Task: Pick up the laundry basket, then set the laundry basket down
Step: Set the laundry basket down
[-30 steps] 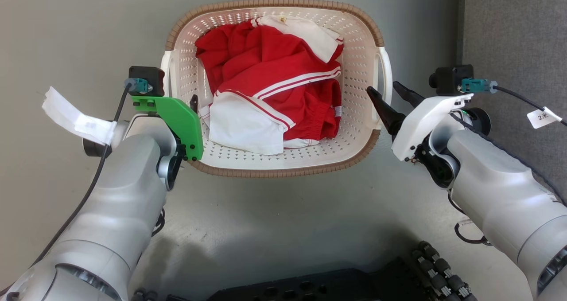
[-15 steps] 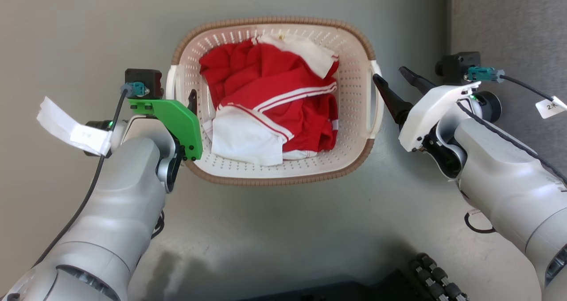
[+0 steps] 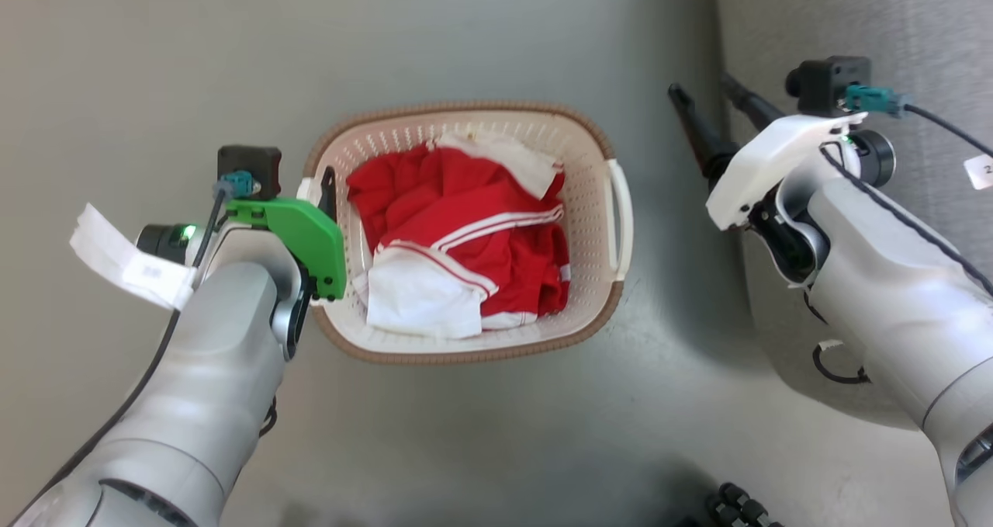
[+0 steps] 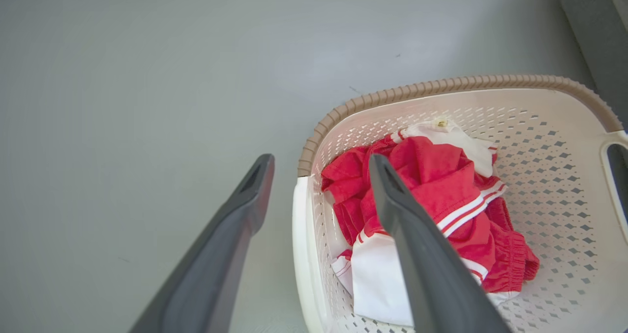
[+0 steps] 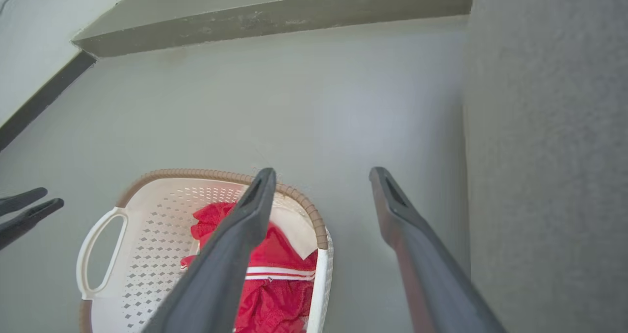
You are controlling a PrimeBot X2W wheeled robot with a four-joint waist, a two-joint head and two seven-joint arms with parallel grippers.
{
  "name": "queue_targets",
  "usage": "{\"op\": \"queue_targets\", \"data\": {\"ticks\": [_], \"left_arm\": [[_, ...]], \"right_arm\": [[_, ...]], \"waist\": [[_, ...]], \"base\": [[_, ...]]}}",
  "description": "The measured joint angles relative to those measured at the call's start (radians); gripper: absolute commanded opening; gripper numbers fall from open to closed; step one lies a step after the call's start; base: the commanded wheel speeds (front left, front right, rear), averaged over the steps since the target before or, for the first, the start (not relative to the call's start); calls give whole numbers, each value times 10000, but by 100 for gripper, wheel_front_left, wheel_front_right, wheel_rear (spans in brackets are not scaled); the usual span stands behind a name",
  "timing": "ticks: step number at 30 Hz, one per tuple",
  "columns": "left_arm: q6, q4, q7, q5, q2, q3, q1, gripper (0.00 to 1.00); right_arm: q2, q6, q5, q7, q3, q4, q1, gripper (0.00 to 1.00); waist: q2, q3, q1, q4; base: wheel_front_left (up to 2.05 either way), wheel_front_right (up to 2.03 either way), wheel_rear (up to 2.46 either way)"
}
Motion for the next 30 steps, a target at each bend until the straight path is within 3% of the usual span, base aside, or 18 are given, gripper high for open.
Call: {"op": "queue_targets", "data": {"ticks": [9, 20, 30], "left_arm": [[316, -397, -115, 123, 104, 211, 637, 100], [761, -2892, -115, 924, 754, 1365, 1092, 100], [899, -4656, -115, 1810, 1035, 2243, 2245, 100]], "right_arm": [[-117, -456, -1034, 0, -1018, -924, 663, 100], [-380, -1325, -2462, -2, -2125, -2456, 1696, 100], [-431, -1762, -3513, -15, -2955, -3954, 2685, 100]], "waist": [[0, -1137, 0, -270], [0, -2564, 0, -444], [0, -3630, 0, -566]], "base": [[0, 0, 0], [0, 0, 0], [0, 0, 0]]}}
